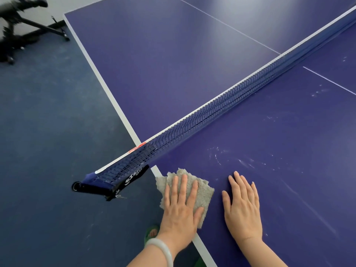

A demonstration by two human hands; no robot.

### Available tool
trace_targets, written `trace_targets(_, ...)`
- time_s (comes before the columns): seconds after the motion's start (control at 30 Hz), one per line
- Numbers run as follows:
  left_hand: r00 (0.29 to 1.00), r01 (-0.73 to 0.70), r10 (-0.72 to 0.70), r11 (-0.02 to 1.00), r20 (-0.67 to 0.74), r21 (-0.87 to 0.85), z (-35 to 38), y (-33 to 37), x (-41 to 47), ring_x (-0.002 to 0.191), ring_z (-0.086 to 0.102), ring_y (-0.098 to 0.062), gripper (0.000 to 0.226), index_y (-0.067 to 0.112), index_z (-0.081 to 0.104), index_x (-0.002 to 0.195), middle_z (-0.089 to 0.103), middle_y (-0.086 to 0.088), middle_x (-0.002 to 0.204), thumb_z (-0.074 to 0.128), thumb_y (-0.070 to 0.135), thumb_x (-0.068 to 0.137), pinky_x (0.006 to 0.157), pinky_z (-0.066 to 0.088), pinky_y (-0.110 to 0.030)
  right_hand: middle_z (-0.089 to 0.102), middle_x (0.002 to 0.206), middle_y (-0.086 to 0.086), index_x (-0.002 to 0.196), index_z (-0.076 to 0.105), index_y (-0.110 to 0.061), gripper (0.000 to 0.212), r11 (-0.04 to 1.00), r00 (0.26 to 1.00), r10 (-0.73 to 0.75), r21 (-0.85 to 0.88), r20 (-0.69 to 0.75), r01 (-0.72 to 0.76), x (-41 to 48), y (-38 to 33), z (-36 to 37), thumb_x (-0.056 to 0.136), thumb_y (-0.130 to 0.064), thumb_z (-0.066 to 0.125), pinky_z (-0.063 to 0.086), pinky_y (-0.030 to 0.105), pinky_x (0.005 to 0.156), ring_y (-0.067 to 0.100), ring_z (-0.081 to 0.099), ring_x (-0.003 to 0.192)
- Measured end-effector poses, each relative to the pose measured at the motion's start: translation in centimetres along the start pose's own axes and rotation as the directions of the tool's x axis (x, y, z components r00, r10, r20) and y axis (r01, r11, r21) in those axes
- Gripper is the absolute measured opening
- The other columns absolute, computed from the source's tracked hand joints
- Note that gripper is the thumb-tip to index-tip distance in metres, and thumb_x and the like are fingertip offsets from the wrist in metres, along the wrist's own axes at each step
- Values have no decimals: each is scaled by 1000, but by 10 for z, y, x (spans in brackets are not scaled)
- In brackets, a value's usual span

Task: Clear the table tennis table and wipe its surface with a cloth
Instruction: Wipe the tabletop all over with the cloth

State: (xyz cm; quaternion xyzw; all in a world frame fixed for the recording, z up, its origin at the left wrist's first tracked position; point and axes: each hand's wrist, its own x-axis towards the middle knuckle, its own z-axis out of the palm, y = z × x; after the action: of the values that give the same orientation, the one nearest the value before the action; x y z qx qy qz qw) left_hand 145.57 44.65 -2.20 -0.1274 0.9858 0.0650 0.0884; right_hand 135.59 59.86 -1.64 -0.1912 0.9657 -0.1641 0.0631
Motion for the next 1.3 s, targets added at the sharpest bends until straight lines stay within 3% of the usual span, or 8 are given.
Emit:
trace_targets(0.13,998,60,-62,996,20,68,-16,-44,52,149,-17,-34,68,25,-12,155,-15,-10,163,11,54,98,119,1,-57,34,158,-1,147,44,-13,68,1000,1000,6,-11,-8,-6,1,0,1,97,-50,16,8,40,124,18,24,149)
trace_targets(0.27,977,210,-210,978,45,4,-28,-45,101,150,1,-33,67,27,-15,154,-7,-7,164,13,54,100,120,1,-54,35,157,-1,146,45,-14,66,1000,1000,11,-16,-1,-11,3,-2,3,98,-51,18,10,41,124,18,24,148)
trace_targets(0.4,989,-147,146,987,15,73,-16,6,82,147,-24,-30,69,24,-11,156,-18,-9,163,16,55,101,120,-7,-55,30,160,-3,149,40,-18,66,1000,1000,6,-17,14,-6,2,1,1,98,-52,17,6,38,125,15,19,150)
trace_targets(0.53,920,-393,391,914,43,105,-16,-25,49,151,-12,-26,69,27,-1,157,-11,-3,164,25,55,100,120,-5,-50,29,160,-4,150,40,-18,66,1000,1000,8,-21,17,-8,1,2,1,98,-53,18,5,38,124,14,18,150)
trace_targets(0.8,995,66,-70,996,70,58,-24,-44,77,144,-31,-27,70,28,-26,150,-33,-4,158,13,55,100,117,-18,-49,23,162,-7,152,33,-23,63,999,999,23,-29,36,-22,3,0,1,101,-54,16,2,37,125,11,11,151)
trace_targets(0.97,988,-134,128,989,86,69,-14,-22,67,144,-33,-26,69,27,-30,149,-36,-3,156,2,57,95,120,-10,-52,28,160,-5,151,37,-19,51,993,998,67,101,15,-68,-3,3,-12,104,-40,34,-1,33,125,11,17,150)
trace_targets(1.1,949,-316,312,940,53,127,-14,-49,71,147,-27,-23,70,28,-20,153,-28,-2,160,-2,60,93,120,-10,-49,41,153,7,143,46,-7,57,872,858,473,247,-200,-423,-60,22,-19,99,-39,30,13,43,124,23,29,145)
trace_targets(1.3,998,-61,59,996,34,61,-21,-25,104,147,-24,-29,70,26,-21,152,-24,-7,161,15,54,99,119,-9,-53,30,159,3,150,37,-11,63,843,821,538,151,-193,-517,-102,32,-4,97,-44,30,5,38,125,20,19,150)
